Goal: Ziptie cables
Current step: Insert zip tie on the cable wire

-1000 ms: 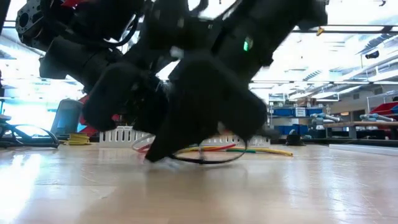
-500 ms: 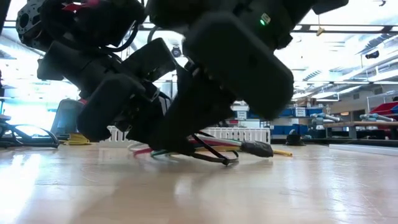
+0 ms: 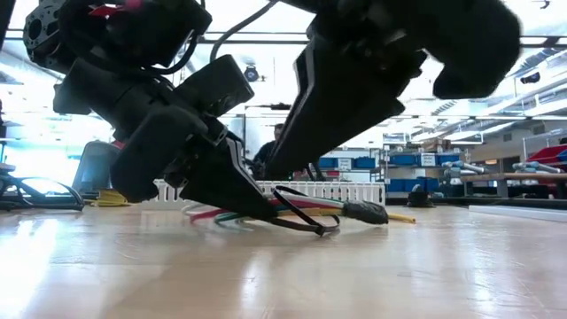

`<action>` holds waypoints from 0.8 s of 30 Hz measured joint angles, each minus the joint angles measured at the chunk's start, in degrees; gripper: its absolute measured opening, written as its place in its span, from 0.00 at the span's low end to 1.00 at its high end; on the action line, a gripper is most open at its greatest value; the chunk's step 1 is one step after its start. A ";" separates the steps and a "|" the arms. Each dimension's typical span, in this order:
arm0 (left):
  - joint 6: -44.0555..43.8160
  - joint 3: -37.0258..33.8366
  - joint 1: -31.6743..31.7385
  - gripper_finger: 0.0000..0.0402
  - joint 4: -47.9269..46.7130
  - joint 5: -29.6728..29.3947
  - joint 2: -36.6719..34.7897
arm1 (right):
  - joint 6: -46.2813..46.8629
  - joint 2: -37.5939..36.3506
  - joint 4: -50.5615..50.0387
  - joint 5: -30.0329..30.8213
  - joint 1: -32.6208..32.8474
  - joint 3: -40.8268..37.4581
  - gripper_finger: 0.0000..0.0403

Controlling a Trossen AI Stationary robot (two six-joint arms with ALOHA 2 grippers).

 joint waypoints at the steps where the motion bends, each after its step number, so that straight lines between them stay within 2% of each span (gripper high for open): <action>1: 0.00 0.00 0.00 0.00 0.19 -0.02 0.00 | -0.61 0.05 -0.02 -0.30 0.22 0.02 0.21; 12: -0.06 0.00 -0.02 0.00 2.12 -0.02 0.00 | -1.90 0.17 1.50 -4.89 -1.21 -4.48 0.20; 18: -0.07 0.00 -0.02 0.00 2.03 -0.02 0.04 | -4.96 0.22 4.41 -5.23 -1.89 -4.48 0.19; 24: -0.05 0.00 -0.02 0.00 2.00 0.00 0.04 | -6.43 0.21 4.23 -8.84 -2.74 -4.48 0.19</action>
